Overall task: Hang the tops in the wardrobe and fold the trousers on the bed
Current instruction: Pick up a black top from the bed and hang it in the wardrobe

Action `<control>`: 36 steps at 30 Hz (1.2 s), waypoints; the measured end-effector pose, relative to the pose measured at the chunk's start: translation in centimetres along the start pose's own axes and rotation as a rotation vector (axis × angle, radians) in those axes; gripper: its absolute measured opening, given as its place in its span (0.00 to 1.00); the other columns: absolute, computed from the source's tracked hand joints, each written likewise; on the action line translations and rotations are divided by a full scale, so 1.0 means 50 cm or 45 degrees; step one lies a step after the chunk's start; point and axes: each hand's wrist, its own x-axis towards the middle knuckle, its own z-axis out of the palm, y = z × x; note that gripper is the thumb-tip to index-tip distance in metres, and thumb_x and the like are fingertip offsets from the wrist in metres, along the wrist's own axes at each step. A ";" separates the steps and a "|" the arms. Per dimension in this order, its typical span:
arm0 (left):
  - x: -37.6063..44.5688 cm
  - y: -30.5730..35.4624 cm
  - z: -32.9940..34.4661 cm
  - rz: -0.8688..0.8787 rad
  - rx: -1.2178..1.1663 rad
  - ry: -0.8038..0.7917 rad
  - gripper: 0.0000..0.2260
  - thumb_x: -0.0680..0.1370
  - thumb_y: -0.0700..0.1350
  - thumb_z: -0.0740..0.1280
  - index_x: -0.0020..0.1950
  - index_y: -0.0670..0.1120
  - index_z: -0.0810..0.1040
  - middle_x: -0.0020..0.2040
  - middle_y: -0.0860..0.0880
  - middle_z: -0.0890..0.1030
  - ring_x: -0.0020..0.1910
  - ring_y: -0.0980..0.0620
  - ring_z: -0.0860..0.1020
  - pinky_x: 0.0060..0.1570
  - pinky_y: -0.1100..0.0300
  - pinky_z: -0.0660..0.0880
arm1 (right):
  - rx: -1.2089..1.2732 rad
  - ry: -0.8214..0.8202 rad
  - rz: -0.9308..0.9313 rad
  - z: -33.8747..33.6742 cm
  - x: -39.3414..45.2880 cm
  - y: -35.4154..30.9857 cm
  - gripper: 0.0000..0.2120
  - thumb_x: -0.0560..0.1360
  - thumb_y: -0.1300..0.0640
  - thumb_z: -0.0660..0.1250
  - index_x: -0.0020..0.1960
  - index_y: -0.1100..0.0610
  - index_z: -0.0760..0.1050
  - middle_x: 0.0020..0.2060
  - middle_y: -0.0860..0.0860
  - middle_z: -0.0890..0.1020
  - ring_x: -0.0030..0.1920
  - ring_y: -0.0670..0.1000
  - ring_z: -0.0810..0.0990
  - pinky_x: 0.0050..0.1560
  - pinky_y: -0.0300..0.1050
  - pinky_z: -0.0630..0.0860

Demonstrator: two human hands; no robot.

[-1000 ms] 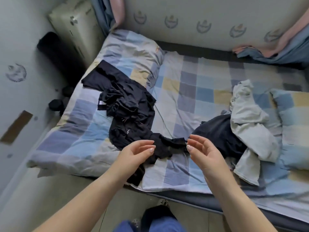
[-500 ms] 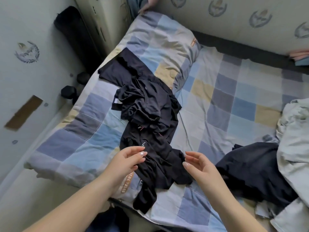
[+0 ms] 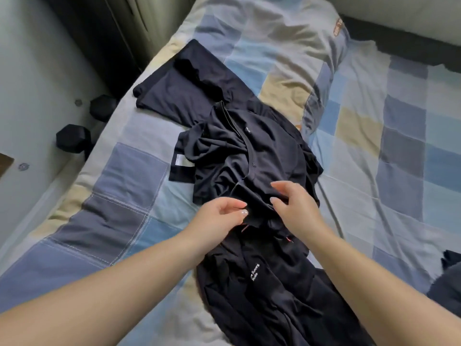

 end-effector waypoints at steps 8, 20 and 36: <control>0.094 -0.096 -0.034 -0.026 -0.088 0.115 0.05 0.77 0.46 0.68 0.53 0.52 0.79 0.50 0.54 0.82 0.50 0.58 0.80 0.46 0.68 0.73 | -0.924 0.172 -0.209 0.116 0.182 0.030 0.17 0.76 0.51 0.66 0.64 0.53 0.74 0.59 0.52 0.76 0.59 0.58 0.73 0.53 0.51 0.71; 0.003 -0.053 -0.037 0.437 0.327 0.418 0.20 0.76 0.41 0.68 0.64 0.58 0.71 0.64 0.58 0.69 0.64 0.61 0.68 0.63 0.68 0.66 | 0.375 0.143 -0.271 0.069 0.006 -0.080 0.10 0.78 0.59 0.54 0.42 0.49 0.70 0.26 0.45 0.72 0.27 0.45 0.67 0.28 0.40 0.63; -0.508 0.279 0.232 1.207 0.785 0.304 0.09 0.75 0.47 0.70 0.48 0.49 0.71 0.40 0.55 0.77 0.40 0.56 0.76 0.40 0.54 0.75 | 0.750 0.467 -0.347 -0.471 -0.564 -0.157 0.11 0.81 0.61 0.55 0.43 0.56 0.72 0.34 0.47 0.75 0.34 0.43 0.73 0.36 0.37 0.71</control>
